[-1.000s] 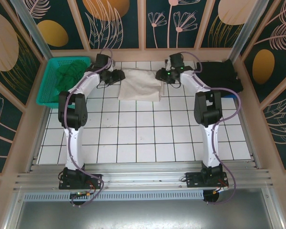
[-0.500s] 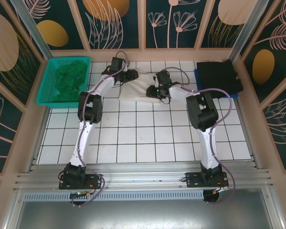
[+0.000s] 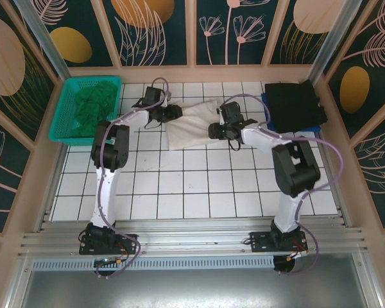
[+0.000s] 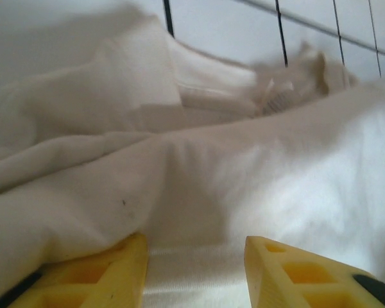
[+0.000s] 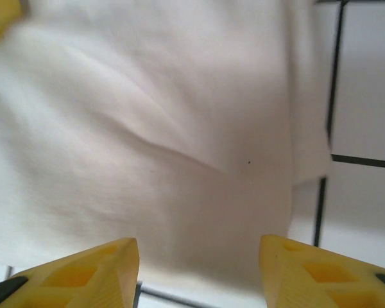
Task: Fold and stack the t-shirts
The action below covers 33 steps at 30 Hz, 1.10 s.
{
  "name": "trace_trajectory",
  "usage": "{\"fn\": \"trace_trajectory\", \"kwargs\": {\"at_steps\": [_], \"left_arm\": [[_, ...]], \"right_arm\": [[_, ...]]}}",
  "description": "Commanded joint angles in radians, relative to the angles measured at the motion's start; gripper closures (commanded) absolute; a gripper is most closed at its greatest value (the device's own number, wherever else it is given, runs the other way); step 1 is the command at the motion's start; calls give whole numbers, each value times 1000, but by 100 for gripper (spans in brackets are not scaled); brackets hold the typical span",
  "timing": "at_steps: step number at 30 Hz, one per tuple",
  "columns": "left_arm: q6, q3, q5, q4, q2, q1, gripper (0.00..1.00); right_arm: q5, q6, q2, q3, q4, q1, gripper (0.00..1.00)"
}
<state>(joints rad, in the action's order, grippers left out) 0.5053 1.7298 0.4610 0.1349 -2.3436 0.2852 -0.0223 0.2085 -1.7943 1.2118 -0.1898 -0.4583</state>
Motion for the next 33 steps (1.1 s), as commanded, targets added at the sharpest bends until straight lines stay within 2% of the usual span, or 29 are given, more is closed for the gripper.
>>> {"fn": "trace_trajectory", "kwargs": {"at_steps": [1, 3, 6, 9, 11, 14, 17, 19, 27, 31, 33], "left_arm": [[25, -258, 1, -36, 144, 45, 56], [85, -434, 1, -128, 252, 66, 58], [149, -614, -17, -199, 371, 130, 59], [216, -731, -7, -242, 465, 194, 59], [275, -821, 0, -290, 537, 203, 59], [274, -856, -75, -229, 653, 203, 48], [228, -795, -146, -131, 690, 201, 41], [184, -703, -186, -72, 655, 200, 39], [10, -206, -292, 171, 265, 171, 39], [-21, -107, -248, 176, 160, 166, 41], [-27, -93, -296, 202, 137, 161, 42]], "right_arm": [[42, 67, 151, -100, 18, -20, 48], [-20, 125, 198, -183, 76, -29, 49], [-82, 175, 197, -260, 168, -30, 52], [-79, 171, 121, -218, 149, -27, 55], [-51, 179, 70, -183, 111, -20, 58], [-16, 196, -5, -155, 83, -1, 59], [-38, 200, -77, -137, 95, 19, 59], [-85, 198, -119, -117, 114, 27, 59], [-203, 87, -192, -76, 231, 36, 44], [-179, 76, -133, -69, 192, 63, 44], [-156, 98, -67, -99, 191, 66, 44]]}}
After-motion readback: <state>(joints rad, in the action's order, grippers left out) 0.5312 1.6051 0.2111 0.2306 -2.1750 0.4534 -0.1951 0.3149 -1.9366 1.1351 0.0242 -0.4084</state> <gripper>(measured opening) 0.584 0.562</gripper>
